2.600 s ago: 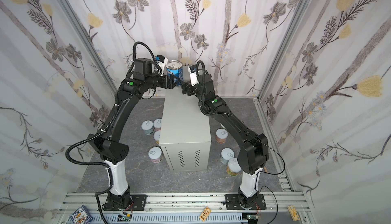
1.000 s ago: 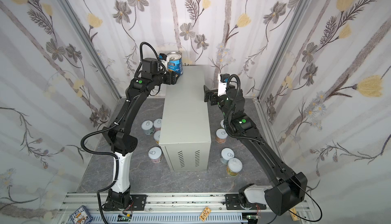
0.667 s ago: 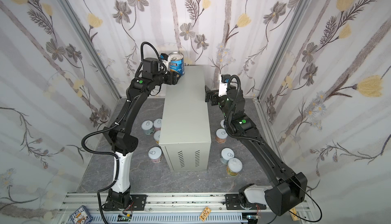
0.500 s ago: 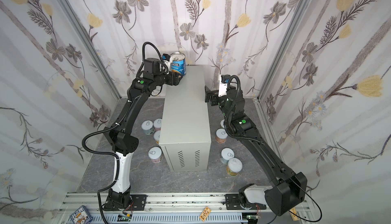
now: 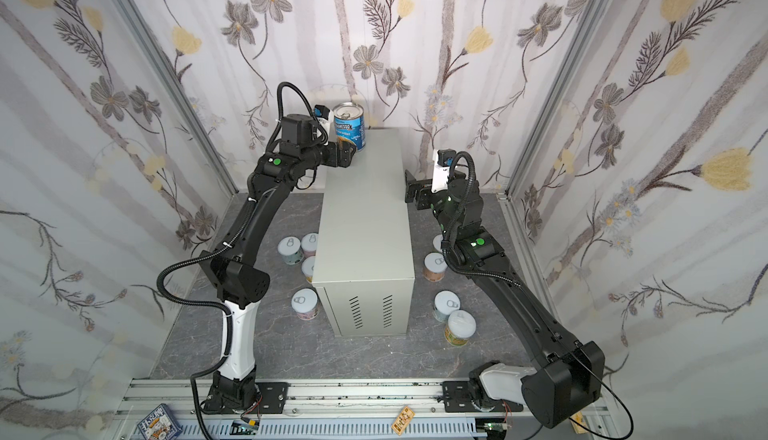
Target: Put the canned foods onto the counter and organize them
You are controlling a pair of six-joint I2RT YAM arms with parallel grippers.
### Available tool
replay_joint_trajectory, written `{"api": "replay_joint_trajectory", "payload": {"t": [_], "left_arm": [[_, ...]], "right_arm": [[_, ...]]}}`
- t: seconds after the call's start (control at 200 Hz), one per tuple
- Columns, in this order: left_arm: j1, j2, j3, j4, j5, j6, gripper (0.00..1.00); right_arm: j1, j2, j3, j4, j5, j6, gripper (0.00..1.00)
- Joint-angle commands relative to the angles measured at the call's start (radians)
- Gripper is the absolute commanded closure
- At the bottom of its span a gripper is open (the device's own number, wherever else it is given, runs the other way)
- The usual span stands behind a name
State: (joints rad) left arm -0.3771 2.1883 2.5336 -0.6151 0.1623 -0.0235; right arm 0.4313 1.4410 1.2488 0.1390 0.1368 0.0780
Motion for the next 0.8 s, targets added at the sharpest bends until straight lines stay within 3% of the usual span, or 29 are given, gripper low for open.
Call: {"api": "replay_joint_trajectory", "payload": {"t": [0.0, 0.26, 0.445, 0.56, 0.794], "left_arm": [[0.0, 0.017, 0.016, 0.049, 0.049, -0.009, 0.0], [0.004, -0.067, -0.035, 0.043, -0.114, -0.07, 0.0], [0.012, -0.272, -0.309, 0.164, -0.102, -0.079, 0.0], [0.015, -0.372, -0.423, 0.171, -0.163, -0.107, 0.0], [0.018, -0.669, -0.875, 0.389, -0.219, -0.194, 0.0]], "right_arm": [[-0.003, -0.007, -0.006, 0.025, -0.009, 0.006, 0.0], [-0.037, -0.037, -0.065, 0.036, -0.01, 0.079, 0.0], [-0.091, -0.105, -0.163, 0.049, -0.054, 0.143, 0.0], [-0.122, -0.153, -0.23, 0.045, -0.068, 0.177, 0.0], [-0.219, -0.221, -0.384, 0.031, -0.077, 0.271, 0.0]]}}
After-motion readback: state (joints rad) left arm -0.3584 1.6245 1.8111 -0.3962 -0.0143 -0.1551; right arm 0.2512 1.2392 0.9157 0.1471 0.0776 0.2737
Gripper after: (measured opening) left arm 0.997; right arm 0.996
